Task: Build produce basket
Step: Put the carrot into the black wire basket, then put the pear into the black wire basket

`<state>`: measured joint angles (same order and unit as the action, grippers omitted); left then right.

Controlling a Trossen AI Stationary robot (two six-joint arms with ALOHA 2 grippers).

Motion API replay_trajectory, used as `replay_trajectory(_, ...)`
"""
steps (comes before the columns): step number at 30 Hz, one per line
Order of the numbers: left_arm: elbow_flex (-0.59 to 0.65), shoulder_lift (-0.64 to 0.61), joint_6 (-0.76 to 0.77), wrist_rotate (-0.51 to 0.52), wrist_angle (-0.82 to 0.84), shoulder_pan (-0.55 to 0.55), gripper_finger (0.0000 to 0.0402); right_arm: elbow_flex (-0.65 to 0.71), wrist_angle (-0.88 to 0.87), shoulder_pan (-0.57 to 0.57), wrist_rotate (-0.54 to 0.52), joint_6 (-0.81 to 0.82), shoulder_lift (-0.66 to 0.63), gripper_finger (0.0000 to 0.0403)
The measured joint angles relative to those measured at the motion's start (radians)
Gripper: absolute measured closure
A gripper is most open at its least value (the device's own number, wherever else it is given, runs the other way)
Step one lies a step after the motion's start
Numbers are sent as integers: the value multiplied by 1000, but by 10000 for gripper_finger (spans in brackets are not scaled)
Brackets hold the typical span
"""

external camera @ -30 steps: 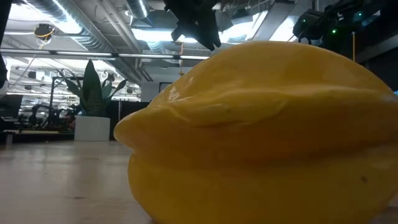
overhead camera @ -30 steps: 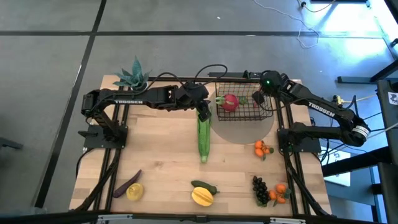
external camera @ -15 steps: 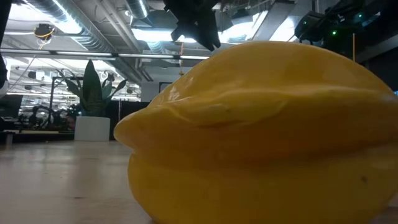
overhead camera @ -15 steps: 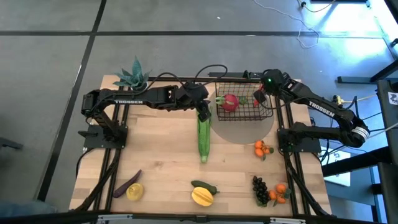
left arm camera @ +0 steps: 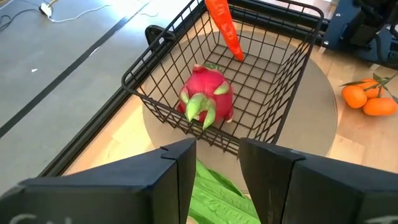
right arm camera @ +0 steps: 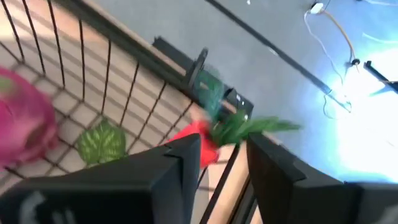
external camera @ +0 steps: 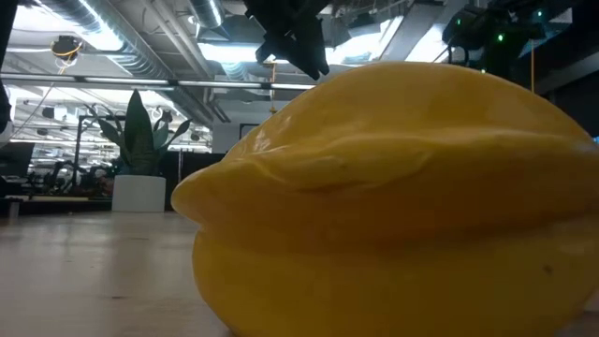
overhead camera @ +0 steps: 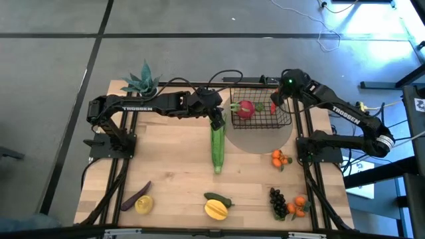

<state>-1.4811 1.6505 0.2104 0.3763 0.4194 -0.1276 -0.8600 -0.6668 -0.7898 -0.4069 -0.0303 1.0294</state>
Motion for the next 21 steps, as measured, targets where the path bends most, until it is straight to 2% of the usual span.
replay_trajectory(6, 0, 0, 32, 0, 40, 0, 292, -138, -149, 2, 2, 4, 0, 277)
replay_trajectory(8, 0, 0, 73, 0, 76, 0, 291, -190, -228, 11, 38, -1, 0, 277)
replay_trajectory(15, 1, 0, 263, -2, 232, 6, 291, -331, -462, 99, 340, -12, -28, 277)
replay_trajectory(21, 1, 0, 531, -126, 439, 11, 291, -341, -495, 226, 513, 47, -87, 277)
